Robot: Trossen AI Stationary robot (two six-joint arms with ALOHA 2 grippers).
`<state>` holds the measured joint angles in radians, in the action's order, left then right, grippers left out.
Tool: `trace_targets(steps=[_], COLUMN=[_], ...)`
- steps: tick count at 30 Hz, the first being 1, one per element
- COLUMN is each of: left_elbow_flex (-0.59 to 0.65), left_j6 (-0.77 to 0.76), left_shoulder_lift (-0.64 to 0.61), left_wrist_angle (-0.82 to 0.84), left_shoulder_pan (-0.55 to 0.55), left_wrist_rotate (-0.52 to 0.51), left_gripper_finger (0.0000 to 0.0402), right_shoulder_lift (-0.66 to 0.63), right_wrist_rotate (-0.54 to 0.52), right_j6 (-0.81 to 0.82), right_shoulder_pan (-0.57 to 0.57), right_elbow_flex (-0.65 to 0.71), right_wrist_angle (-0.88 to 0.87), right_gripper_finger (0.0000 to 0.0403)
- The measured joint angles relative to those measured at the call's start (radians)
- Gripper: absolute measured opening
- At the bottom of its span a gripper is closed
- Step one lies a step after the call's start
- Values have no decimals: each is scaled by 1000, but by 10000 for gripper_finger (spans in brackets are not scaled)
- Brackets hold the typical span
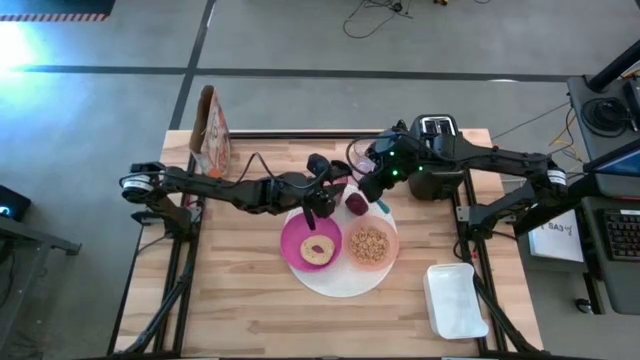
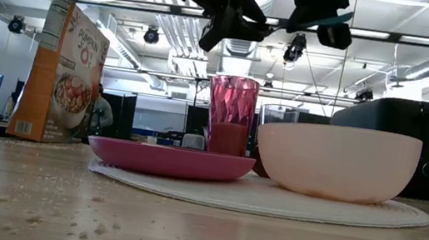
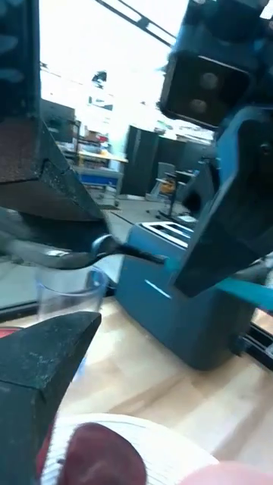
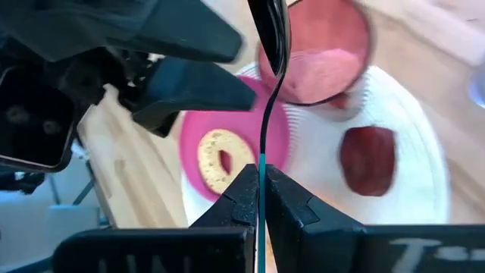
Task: Arrange a breakfast setting
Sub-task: Put the blue spoon to the right side of the white table mat
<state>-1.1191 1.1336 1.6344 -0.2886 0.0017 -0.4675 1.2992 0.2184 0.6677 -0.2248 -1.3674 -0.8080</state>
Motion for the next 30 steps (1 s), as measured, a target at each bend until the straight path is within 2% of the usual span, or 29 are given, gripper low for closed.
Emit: trace_targets(steps=[3, 9, 17, 22, 28, 30], left_elbow_flex=[0, 0, 0, 1, 3, 3], left_j6=[0, -20, -104, -130, -115, -121], left_shoulder_lift=[0, 0, 0, 0, -13, -36], left_wrist_angle=[2, 23, 92, 113, 125, 158], left_shoulder_pan=[-4, -16, -15, -15, -7, 1], left_wrist_rotate=[-32, -34, -72, -76, -216, -228], left_gripper_finger=[191, 191, 191, 191, 191, 191], right_shoulder_lift=[-14, -33, -85, -124, -168, -180], right_wrist_rotate=[-11, -65, -128, -164, -171, -179], right_j6=[-9, -6, 90, 157, 242, 269], right_shoulder_pan=[-24, -47, -46, -33, 4, 19], right_elbow_flex=[0, 0, 0, 14, 81, 107], right_wrist_angle=[-41, -157, -303, -321, -323, -323], right_gripper_finger=[8, 8, 8, 8, 8, 8])
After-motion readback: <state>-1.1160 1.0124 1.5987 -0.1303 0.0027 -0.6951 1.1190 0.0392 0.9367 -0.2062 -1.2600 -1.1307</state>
